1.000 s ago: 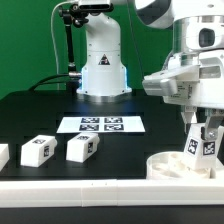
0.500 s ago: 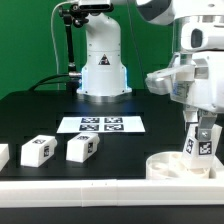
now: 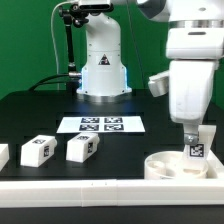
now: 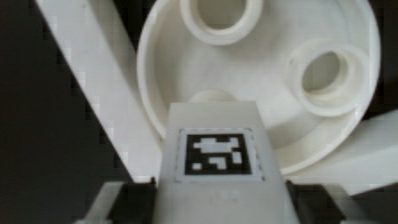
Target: Assemble stool
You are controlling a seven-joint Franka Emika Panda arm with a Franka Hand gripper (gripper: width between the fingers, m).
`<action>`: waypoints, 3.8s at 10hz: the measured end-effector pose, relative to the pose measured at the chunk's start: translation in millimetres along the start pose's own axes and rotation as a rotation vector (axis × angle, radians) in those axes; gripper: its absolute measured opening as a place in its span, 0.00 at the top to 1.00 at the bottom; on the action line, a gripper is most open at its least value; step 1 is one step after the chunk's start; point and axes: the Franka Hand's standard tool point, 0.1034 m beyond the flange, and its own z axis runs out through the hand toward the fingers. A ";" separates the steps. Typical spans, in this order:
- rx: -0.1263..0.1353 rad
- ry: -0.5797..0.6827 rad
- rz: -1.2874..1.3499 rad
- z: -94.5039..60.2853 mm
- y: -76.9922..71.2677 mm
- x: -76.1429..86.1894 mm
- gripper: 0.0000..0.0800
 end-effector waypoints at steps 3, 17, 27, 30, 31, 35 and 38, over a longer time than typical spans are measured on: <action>0.002 0.001 0.160 0.2 -0.8 0.8 0.57; 0.072 0.059 1.198 2.9 -2.9 4.4 0.57; 0.167 0.052 1.996 5.6 -6.7 4.4 0.57; 0.204 0.024 2.272 5.5 -11.5 9.7 0.57; 0.214 0.020 2.317 5.4 -12.0 10.8 0.57; 0.278 -0.003 2.506 5.0 -12.1 12.1 0.57; 0.338 -0.036 2.720 4.6 -11.2 12.4 0.57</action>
Offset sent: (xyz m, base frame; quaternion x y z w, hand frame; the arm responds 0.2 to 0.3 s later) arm 0.0000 0.0000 0.0000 0.0000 0.0000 0.1938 0.9810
